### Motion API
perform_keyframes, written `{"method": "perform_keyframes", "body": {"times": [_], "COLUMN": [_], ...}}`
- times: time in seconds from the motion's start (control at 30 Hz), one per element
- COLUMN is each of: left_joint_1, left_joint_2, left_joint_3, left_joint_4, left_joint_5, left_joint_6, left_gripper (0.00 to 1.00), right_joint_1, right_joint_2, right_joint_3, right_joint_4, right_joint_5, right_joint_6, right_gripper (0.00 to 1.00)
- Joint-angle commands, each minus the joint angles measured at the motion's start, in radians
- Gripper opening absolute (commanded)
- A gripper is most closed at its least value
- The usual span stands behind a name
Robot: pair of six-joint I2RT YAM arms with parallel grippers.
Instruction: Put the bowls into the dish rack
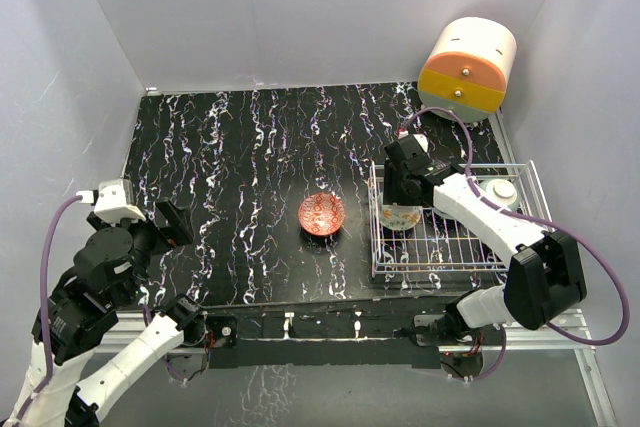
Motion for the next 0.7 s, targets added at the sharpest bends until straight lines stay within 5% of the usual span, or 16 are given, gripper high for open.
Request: {"method": "perform_keyframes", "body": {"times": [0.0,0.67], "left_joint_1": [-0.006,-0.006], "left_joint_2": [0.01,-0.007], "left_joint_3": [-0.009,-0.029], "left_joint_4": [0.019,0.073], "left_joint_5": [0.002,0.103], "left_joint_6": [0.019,0.027], "left_gripper": [0.97,0.97], "right_joint_1": [0.003,-0.024], "right_joint_2": [-0.024,-0.196], "right_joint_3": [0.023,-0.065], "right_joint_4": [0.016,-0.213], "right_joint_5": [0.05,0.063], "right_joint_6": [-0.009,0.218], "right_gripper": [0.5,0.39]}}
